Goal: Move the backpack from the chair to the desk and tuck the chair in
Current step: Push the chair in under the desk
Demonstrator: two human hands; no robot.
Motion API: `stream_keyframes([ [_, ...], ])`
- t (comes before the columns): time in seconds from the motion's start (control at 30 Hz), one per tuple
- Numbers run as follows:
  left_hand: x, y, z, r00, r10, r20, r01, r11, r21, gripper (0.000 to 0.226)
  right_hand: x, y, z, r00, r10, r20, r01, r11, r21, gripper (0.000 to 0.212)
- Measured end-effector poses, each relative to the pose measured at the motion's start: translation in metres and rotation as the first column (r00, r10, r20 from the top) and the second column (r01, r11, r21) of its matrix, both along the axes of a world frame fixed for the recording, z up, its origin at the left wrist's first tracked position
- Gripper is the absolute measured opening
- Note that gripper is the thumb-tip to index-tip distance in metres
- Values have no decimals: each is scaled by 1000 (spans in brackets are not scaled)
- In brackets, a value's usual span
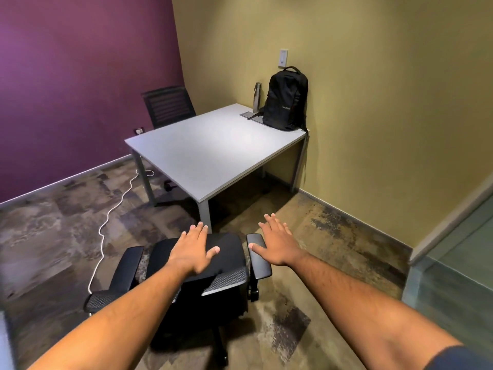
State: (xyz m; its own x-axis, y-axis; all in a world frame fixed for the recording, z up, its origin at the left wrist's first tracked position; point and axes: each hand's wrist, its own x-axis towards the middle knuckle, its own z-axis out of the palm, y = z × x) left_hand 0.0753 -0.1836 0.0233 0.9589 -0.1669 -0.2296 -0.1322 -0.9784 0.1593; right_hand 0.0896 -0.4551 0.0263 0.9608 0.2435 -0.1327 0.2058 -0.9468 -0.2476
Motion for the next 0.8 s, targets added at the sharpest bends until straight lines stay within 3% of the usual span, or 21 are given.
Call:
stream_keyframes([
  [0.23, -45, 94, -28, 995, -75, -68, 73, 997, -26, 83, -50, 91, -22, 996, -53, -71, 50, 997, -50, 91],
  [0.43, -65, 168, -48, 983, -109, -147, 111, 994, 4, 97, -85, 143, -40, 991, -69, -113, 65, 997, -38, 94],
  [0.8, -81, 192, -69, 959, -169, -228, 147, 983, -111, 104, -92, 154, -54, 976, -1, -216, -20, 995, -93, 101],
])
